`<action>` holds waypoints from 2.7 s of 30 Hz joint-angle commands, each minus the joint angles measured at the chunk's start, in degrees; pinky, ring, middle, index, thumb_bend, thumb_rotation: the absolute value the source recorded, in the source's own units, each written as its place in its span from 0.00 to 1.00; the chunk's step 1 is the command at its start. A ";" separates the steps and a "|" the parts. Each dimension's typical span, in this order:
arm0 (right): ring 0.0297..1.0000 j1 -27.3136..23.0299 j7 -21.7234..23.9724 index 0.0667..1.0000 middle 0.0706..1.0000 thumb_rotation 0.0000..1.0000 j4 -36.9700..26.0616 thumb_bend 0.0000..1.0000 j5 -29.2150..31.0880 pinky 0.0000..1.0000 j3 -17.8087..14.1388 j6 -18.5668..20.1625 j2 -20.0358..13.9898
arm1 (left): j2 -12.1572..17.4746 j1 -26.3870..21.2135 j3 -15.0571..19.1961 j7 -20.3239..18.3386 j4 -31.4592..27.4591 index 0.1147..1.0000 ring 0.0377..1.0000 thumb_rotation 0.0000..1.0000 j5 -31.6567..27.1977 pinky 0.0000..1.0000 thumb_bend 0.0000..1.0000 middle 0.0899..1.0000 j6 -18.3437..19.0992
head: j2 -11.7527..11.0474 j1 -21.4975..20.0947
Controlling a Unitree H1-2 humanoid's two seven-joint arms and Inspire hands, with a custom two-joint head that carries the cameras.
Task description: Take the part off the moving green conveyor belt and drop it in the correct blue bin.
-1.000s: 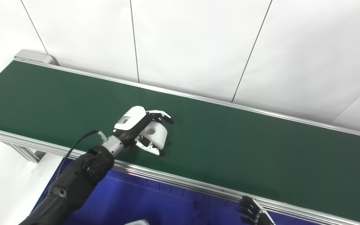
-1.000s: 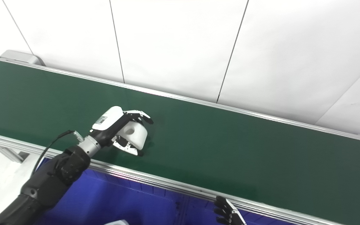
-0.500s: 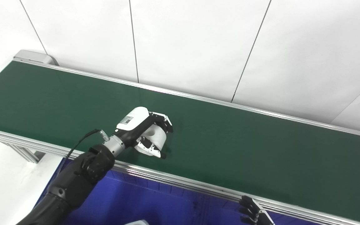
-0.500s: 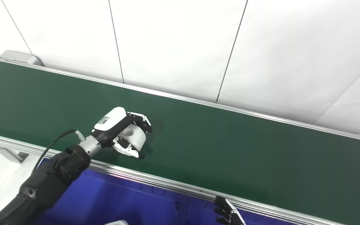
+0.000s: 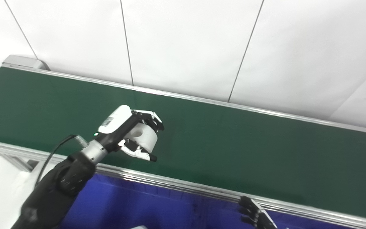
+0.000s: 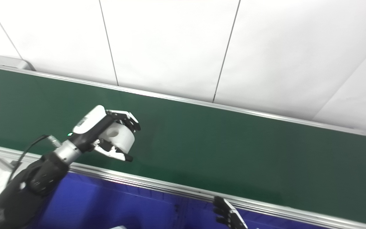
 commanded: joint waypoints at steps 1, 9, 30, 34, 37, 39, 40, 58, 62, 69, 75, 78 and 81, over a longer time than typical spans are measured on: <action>0.82 0.80 -0.11 0.85 0.83 0.26 -2.49 0.92 -0.12 0.77 0.17 -0.60 0.34 | 1.66 0.41 2.01 -0.22 -4.16 0.49 0.39 0.00 -3.25 0.30 0.49 0.41 -1.59 | 0.34 -0.17; 0.83 1.79 0.03 0.86 0.84 0.27 -3.86 0.90 -0.22 0.79 0.64 -0.76 0.38 | 1.41 7.30 4.40 -2.50 -13.51 0.47 0.38 0.00 -8.40 0.37 0.49 0.48 -0.92 | 2.73 -0.95; 0.86 2.50 0.88 0.88 0.86 0.30 -10.20 0.87 0.39 0.86 1.27 5.94 1.14 | -0.95 16.64 -4.75 -12.43 -10.96 0.48 0.38 0.00 -5.86 0.39 0.49 0.45 1.43 | 10.62 -4.17; 0.85 2.40 0.74 0.88 0.85 0.32 -10.61 0.88 -0.39 0.84 1.18 6.32 1.02 | -1.02 16.64 -5.38 -13.47 -11.45 0.48 0.37 0.00 -3.03 0.39 0.49 0.45 3.96 | 11.05 -3.79; 0.85 2.27 0.78 0.87 0.85 0.32 -10.62 0.88 -0.33 0.85 1.08 6.56 0.99 | -0.82 15.89 -6.20 -14.84 -10.28 0.48 0.38 0.00 -1.84 0.42 0.49 0.46 5.74 | 11.10 -3.50; 0.85 2.23 0.75 0.87 0.85 0.33 -10.44 0.89 -0.58 0.85 1.01 6.35 0.93 | -0.74 15.33 -6.61 -15.85 -9.43 0.48 0.38 0.00 -1.12 0.43 0.49 0.45 7.26 | 11.05 -3.47; 0.85 2.23 0.74 0.87 0.85 0.32 -10.41 0.89 -0.65 0.85 1.00 6.30 0.94 | -0.75 15.16 -6.72 -16.31 -9.35 0.48 0.38 0.00 -0.40 0.43 0.49 0.45 8.59 | 11.03 -3.51; 0.83 2.98 -0.34 0.87 0.85 0.32 -10.72 0.88 -7.76 0.79 1.35 7.93 2.46 | 0.47 16.12 -6.61 -25.46 -16.40 0.92 0.86 0.28 -4.92 0.77 0.72 0.91 24.65 | 10.07 -5.72; 0.83 3.32 -0.66 0.88 0.85 0.33 -10.79 0.88 -9.30 0.79 1.38 7.75 2.60 | -0.58 18.77 -5.25 -24.09 -17.97 0.95 0.90 0.37 -10.65 0.82 0.74 0.94 21.57 | 9.87 -6.86; 0.83 3.48 -0.49 0.88 0.85 0.32 -10.76 0.88 -9.57 0.79 1.63 8.20 2.71 | -5.44 23.41 -4.24 -20.20 -14.77 0.97 0.91 0.33 -18.91 0.85 0.69 0.96 8.82 | 9.54 -7.61; 0.85 3.50 -0.53 0.88 0.85 0.33 -10.69 0.88 -10.37 0.83 1.99 9.06 3.04 | -6.17 23.43 -3.47 -19.70 -12.12 0.96 0.93 0.26 -21.06 0.90 0.72 0.96 9.02 | 9.32 -8.42; 0.84 3.34 -0.59 0.88 0.85 0.33 -10.61 0.89 -10.47 0.80 1.95 9.26 3.24 | -6.29 23.15 -2.95 -19.26 -11.72 0.96 0.94 0.28 -21.73 0.91 0.75 0.96 9.78 | 9.32 -8.42; 0.84 3.43 -0.50 0.88 0.85 0.33 -10.56 0.88 -10.52 0.81 1.90 9.53 3.35 | -6.17 23.37 -2.75 -19.42 -11.72 0.96 0.94 0.28 -22.62 0.92 0.77 0.96 9.87 | 9.34 -8.69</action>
